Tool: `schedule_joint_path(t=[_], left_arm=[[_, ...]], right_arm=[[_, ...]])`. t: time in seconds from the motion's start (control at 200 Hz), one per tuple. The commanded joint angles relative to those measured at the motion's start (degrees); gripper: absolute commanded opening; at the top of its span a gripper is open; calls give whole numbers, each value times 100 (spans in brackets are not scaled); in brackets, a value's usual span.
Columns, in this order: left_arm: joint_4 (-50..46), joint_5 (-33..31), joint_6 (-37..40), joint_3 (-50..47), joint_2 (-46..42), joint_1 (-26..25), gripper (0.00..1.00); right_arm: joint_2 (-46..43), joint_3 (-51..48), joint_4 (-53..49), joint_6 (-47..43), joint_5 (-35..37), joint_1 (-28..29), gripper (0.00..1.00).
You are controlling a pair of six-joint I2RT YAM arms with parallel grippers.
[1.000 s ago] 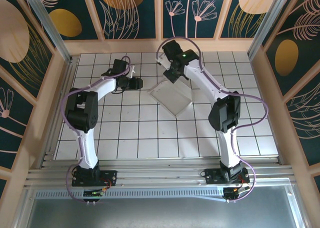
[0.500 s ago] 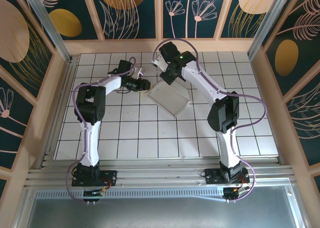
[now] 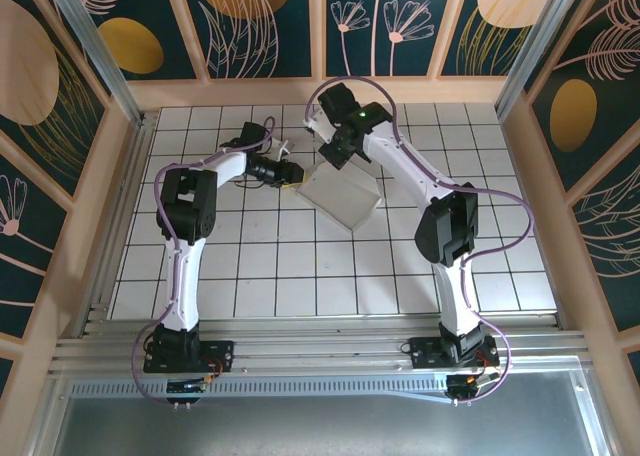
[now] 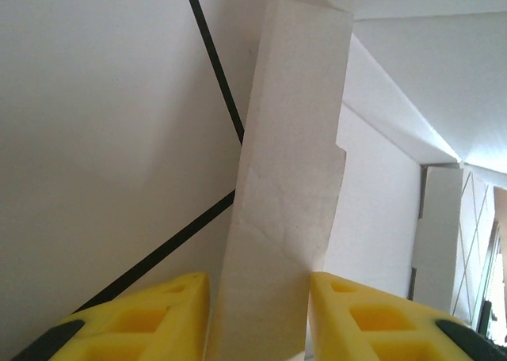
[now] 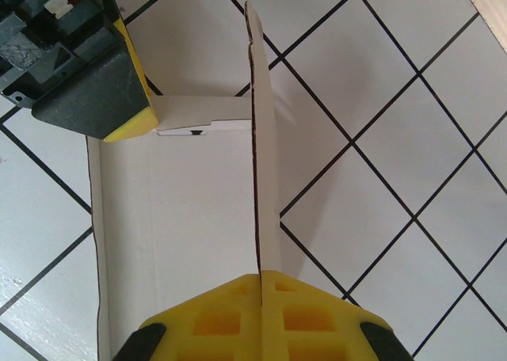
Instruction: Fold the paper box
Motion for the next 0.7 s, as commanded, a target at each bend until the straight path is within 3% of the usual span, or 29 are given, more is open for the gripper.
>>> schedule_joint_path(t=[0.0, 0.18, 0.315, 0.506, 0.696], left_arm=[[-582, -211, 278, 217, 296, -241, 37], [-696, -331, 288, 463, 244, -374, 48], [-627, -254, 175, 542, 207, -463, 46], [-939, -914, 294, 719, 392, -582, 40], [-687, -899, 343, 447, 154, -576, 57]], right_arm=[[100, 95, 137, 185, -205, -49, 0], [234, 322, 75, 426, -422, -119, 0], [278, 332, 77, 505, -433, -128, 0], [285, 340, 110, 563, -468, -136, 0], [264, 315, 58, 580, -452, -167, 0]])
